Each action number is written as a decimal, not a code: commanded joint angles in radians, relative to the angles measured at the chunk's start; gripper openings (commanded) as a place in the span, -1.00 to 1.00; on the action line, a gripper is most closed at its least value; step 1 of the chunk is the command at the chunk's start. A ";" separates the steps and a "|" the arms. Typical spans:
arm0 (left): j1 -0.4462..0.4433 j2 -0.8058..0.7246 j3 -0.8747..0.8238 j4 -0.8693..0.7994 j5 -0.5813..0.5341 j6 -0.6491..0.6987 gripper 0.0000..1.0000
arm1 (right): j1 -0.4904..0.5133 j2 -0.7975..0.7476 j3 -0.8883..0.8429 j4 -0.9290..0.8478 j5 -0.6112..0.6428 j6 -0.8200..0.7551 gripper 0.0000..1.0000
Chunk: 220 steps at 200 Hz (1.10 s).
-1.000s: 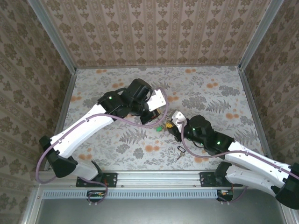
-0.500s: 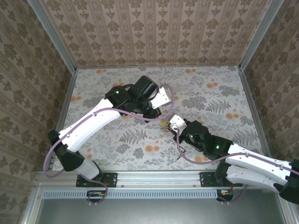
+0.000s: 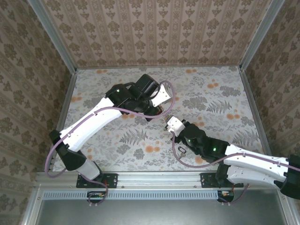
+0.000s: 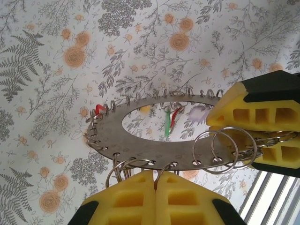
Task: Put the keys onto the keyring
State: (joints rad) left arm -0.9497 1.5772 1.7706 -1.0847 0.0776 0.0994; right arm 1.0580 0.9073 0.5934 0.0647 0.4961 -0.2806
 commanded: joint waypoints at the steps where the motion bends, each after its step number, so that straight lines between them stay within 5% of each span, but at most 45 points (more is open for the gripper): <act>1: 0.002 0.049 0.015 0.025 -0.078 -0.044 -1.00 | 0.058 -0.005 0.012 0.201 -0.015 -0.076 -1.00; 72: 0.005 0.033 0.003 0.086 -0.098 -0.077 -1.00 | 0.101 0.003 -0.023 0.246 0.000 -0.149 -1.00; 220: 0.014 -0.198 -0.288 0.529 -0.018 -0.153 -1.00 | 0.103 -0.071 -0.062 0.217 -0.098 -0.135 -1.00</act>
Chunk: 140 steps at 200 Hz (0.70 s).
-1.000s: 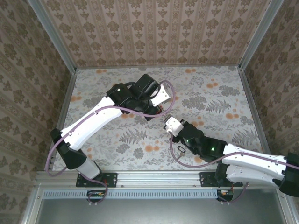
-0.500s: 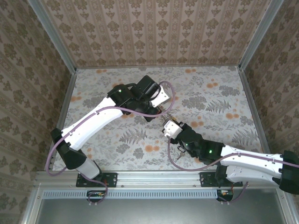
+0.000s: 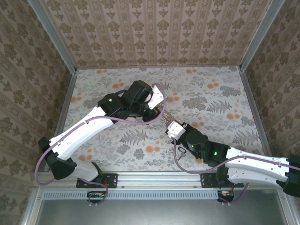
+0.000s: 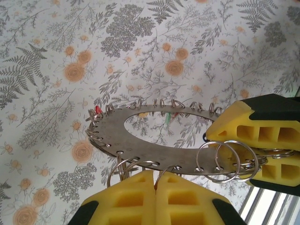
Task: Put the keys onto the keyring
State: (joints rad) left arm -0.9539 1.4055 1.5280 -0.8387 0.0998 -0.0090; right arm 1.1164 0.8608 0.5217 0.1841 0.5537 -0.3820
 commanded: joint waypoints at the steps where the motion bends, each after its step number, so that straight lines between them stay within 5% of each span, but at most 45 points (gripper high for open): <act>1: 0.017 -0.028 -0.048 0.289 -0.038 -0.045 -1.00 | 0.045 -0.023 0.009 0.099 -0.154 -0.033 -1.00; 76: 0.010 -0.156 -0.247 0.574 0.000 -0.031 -1.00 | 0.046 0.002 0.008 0.123 -0.161 -0.059 -1.00; 140: 0.016 -0.151 -0.231 0.517 0.001 0.025 -1.00 | 0.095 0.150 0.031 0.226 0.118 -0.241 -1.00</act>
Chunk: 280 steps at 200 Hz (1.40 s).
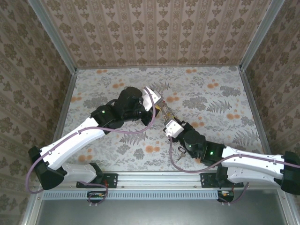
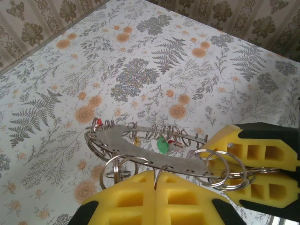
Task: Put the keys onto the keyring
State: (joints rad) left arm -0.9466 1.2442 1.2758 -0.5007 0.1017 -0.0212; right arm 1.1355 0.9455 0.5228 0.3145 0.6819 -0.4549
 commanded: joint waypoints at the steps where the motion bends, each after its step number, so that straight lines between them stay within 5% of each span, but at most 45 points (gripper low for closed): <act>1: 0.007 0.012 0.024 0.173 -0.001 0.038 -1.00 | 0.078 0.069 0.029 0.100 -0.006 -0.172 -1.00; 47: 0.005 0.141 0.170 -0.087 -0.078 0.130 -1.00 | 0.125 0.118 0.022 0.171 0.043 -0.266 -1.00; 112: 0.037 0.065 0.045 0.056 -0.010 0.028 -1.00 | 0.038 -0.155 0.002 0.012 -0.206 -0.004 -1.00; 170: 0.052 -0.012 0.045 0.034 0.044 0.004 -1.00 | -0.028 -0.201 -0.012 -0.031 -0.275 0.056 -1.00; 215: 0.062 -0.041 0.137 -0.166 0.129 0.036 -0.22 | -0.118 -0.245 0.003 -0.101 -0.457 0.165 -1.00; 261: 0.036 -0.091 0.108 -0.206 0.082 0.068 -0.17 | -0.144 -0.232 0.029 -0.141 -0.535 0.197 -1.00; 280: 0.028 -0.106 0.083 -0.178 0.133 0.077 -0.35 | -0.144 -0.223 0.037 -0.144 -0.554 0.202 -1.00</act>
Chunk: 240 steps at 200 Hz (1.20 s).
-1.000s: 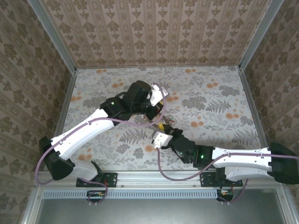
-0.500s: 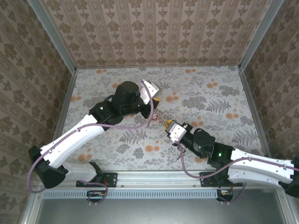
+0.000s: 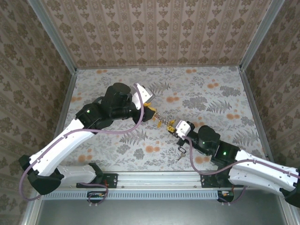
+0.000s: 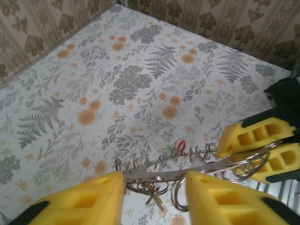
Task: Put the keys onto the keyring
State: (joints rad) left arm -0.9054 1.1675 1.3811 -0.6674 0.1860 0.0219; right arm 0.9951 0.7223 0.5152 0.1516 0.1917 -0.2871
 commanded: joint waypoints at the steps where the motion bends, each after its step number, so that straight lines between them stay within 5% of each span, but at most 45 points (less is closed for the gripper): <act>1: -0.013 -0.031 -0.023 -0.010 0.051 0.034 -0.35 | -0.004 0.001 0.045 0.017 -0.065 0.035 -1.00; 70: -0.001 -0.067 -0.107 0.001 0.102 0.048 -0.17 | -0.006 -0.005 0.060 -0.009 -0.098 0.049 -1.00; 138: 0.023 -0.077 -0.119 0.001 0.025 0.064 -0.34 | -0.006 -0.006 0.068 -0.026 -0.107 0.052 -1.00; 165: 0.039 -0.069 -0.110 -0.007 0.032 0.070 -0.24 | -0.006 -0.004 0.066 -0.023 -0.111 0.053 -1.00; 240: 0.046 -0.044 -0.126 -0.028 0.198 0.066 -0.11 | -0.007 0.002 0.068 -0.023 -0.111 0.047 -1.00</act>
State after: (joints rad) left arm -0.8677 1.1126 1.2716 -0.6674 0.2897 0.0792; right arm 0.9924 0.7330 0.5381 0.0849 0.0963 -0.2535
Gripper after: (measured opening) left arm 0.447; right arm 0.118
